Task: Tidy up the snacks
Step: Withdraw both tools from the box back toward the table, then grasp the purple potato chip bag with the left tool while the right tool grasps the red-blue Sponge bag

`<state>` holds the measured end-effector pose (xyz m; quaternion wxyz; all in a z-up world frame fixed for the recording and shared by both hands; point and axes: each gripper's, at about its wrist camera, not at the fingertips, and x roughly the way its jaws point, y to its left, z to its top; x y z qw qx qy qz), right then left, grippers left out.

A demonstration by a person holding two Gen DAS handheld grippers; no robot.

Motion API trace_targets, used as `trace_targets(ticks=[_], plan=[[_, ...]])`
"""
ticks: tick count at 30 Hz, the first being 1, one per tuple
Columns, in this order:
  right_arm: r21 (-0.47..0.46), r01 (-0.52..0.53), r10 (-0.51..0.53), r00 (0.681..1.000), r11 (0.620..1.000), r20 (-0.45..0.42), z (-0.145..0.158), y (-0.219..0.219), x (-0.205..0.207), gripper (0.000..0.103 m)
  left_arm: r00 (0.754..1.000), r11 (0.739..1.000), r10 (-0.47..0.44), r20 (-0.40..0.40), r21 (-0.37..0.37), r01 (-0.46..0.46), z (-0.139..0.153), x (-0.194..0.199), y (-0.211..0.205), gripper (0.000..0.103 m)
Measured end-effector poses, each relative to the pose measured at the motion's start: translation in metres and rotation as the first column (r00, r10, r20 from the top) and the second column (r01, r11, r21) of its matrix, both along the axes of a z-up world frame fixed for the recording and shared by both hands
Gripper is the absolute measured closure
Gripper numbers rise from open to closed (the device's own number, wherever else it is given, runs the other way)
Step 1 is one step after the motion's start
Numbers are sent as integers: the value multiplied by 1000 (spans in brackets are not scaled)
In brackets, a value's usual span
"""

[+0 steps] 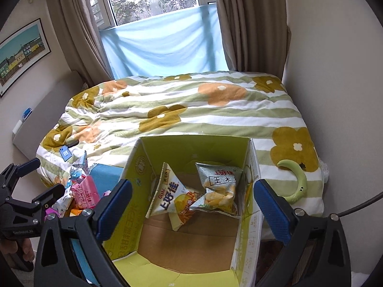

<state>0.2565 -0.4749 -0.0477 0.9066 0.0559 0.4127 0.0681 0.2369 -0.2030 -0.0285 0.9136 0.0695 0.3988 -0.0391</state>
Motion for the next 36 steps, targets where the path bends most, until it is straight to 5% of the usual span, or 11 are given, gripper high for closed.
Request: trace_targets(ticks=[12,22,36], plan=[[75,-96,93,995,993,37,4,54,-66,2,984,984,176,22,-38,-175,-7,-79,118,0],[133,14,-13,1000,991,-9,-28,108,-117,2,986,986,157,-62,-48,-160,-52,-103,202,0],[151,181,-159,976,972,-151,-111,175,-153,2,971,988,87,-221,-106,-113,-152,-87,270,0]])
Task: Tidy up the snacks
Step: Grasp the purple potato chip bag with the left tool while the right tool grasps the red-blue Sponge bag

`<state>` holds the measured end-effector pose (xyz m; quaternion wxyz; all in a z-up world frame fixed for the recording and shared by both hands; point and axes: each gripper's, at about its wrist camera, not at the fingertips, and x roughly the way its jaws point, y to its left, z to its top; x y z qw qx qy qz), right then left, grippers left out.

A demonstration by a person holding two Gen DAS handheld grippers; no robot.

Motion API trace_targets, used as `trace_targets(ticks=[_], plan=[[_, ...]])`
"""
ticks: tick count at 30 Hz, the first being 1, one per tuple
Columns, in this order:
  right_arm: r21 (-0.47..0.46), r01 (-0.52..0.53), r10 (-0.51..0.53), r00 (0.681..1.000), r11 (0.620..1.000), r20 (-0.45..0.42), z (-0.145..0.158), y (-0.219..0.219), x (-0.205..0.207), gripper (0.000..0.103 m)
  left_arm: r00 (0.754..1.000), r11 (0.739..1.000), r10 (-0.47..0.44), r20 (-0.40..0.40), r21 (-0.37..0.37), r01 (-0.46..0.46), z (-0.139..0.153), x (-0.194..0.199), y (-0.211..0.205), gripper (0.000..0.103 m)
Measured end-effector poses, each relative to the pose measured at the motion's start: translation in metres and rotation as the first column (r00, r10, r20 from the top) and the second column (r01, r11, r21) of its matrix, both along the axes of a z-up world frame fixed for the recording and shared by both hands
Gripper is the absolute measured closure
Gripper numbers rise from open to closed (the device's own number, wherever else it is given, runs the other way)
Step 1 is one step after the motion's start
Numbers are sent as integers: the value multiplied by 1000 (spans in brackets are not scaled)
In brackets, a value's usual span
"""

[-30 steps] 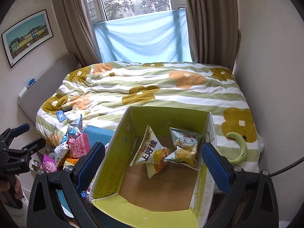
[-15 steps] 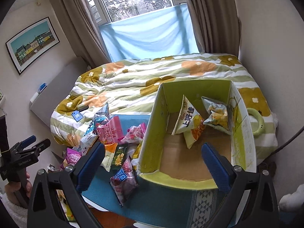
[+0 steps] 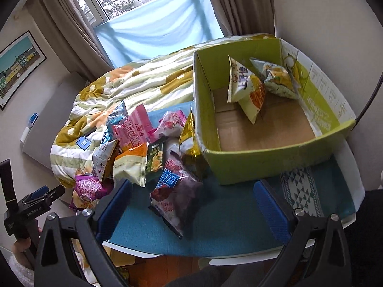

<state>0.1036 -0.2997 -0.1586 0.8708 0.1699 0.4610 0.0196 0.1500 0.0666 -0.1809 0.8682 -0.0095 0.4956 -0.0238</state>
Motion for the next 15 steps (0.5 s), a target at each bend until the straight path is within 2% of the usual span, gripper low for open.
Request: trace_targets(ticks=[4,8,15], plan=[[2,-6,6,998,1000,-61,-33,21,4,2,1000,999,-6,-22,-50,5,-27,11,7,0],[24,19,-16,994,1000,-111,-66,36,13,2,999,999,-26,-27,-40,25,-45,20,4,0],[22,54,-52,993,998,-105,-88,55,28,2,997,997,-57,-51,-49,54,-64,31,4,0]])
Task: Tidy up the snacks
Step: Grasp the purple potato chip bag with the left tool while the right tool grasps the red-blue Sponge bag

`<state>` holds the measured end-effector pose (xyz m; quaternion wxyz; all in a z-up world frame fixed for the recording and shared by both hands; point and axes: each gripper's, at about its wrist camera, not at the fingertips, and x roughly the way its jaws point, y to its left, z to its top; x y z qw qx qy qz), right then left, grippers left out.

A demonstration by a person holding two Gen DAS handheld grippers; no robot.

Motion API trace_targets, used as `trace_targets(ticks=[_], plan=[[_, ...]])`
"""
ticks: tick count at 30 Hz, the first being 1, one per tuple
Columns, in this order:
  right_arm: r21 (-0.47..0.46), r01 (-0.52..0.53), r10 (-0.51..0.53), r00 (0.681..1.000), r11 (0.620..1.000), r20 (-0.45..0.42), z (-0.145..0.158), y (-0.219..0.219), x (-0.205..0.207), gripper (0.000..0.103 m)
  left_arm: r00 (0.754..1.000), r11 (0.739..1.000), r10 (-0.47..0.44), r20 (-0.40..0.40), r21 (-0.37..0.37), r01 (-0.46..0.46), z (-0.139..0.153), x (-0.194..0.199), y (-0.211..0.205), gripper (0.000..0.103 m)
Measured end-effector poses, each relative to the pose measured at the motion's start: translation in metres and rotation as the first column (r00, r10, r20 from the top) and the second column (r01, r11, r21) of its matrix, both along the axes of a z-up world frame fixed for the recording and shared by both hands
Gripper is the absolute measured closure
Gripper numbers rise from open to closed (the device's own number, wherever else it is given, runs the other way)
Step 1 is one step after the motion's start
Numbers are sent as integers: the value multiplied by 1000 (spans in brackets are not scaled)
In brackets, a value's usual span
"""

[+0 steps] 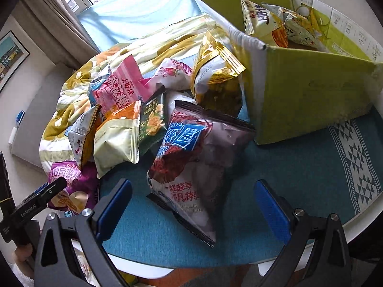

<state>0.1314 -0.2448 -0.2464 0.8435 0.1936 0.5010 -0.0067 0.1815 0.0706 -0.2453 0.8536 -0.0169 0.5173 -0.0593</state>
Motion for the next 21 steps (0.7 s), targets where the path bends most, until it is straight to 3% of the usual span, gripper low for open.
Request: trace_targets(ticks=[3,5,6,12,21], plan=[[-16,19,-19,1000,1000,-5,-7,2,7,2,1000,1000,-6,-8,-17,6,-7,4,4,1],[-38,31,-32,999,999,-12,-12,2,12,2,1000,1000,-15,-14,-17,15,-11,7,4,7],[-39,38,-39,999,998,-16,-14,2,13,2,1000,999,-24,-17,-22,23,-13,7,3,16],[-9,39,-40,999,999,-18,-18,1,20,2,998,998,-58,-11,8,59,-13,4,-2,30],[-20,56,-56,998,998,-11,-16,0,16,2,997,997,-77,-22,4,77,-12,-9,1,32]])
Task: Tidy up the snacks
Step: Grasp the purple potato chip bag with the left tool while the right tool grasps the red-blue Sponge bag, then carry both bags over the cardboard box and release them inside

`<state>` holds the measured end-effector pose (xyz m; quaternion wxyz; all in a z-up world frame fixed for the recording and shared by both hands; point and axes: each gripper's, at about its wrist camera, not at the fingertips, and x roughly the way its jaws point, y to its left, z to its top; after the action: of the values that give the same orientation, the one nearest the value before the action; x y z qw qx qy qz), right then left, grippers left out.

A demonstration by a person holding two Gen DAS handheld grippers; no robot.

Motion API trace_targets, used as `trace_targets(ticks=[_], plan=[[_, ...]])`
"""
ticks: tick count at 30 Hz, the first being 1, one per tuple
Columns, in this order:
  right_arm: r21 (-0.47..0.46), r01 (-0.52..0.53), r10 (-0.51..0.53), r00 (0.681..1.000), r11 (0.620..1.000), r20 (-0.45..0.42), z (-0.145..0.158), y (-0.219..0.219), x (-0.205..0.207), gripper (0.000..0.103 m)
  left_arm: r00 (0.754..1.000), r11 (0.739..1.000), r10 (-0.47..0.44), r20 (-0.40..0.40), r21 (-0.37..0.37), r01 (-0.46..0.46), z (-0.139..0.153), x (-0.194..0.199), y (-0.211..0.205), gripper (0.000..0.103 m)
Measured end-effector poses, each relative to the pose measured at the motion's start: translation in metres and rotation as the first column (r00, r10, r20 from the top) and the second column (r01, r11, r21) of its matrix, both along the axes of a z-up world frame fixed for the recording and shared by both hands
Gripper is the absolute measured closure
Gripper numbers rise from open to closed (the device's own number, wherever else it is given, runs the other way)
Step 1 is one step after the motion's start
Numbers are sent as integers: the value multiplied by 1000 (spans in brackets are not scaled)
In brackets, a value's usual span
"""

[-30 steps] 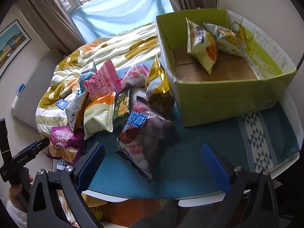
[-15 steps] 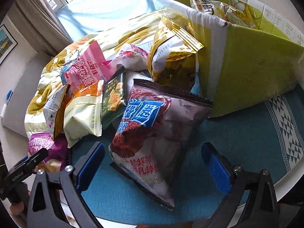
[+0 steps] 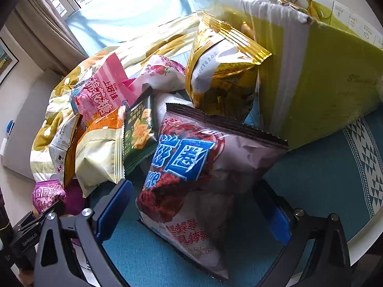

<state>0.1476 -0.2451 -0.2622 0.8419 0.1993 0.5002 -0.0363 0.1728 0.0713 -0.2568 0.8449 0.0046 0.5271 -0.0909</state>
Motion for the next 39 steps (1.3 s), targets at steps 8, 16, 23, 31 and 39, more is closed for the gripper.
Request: trace_targets(ticks=[8,16,23,31,39], plan=[[35,-30,31,999,999,-12,0,0,0,39,1000,1000,-4,-8,-1,4,4,-15,-5,32],[-13,-22,22,999,1000,-23,11,2,-17,45,1000,1000,-15,16,18,15,21,-28,-12,33],[-8,-53,53,999,999,-9,33,3,-36,45,999,1000,-13,50,17,12,50,-49,-14,33],[-43,-95,97,994,994,50,81,6,-51,45,992,1000,-28,123,-6,29,95,-72,-29,33],[-46,-115,121,977,992,173,139,-17,-57,45,968,997,-60,243,-22,67,154,-57,-78,33]])
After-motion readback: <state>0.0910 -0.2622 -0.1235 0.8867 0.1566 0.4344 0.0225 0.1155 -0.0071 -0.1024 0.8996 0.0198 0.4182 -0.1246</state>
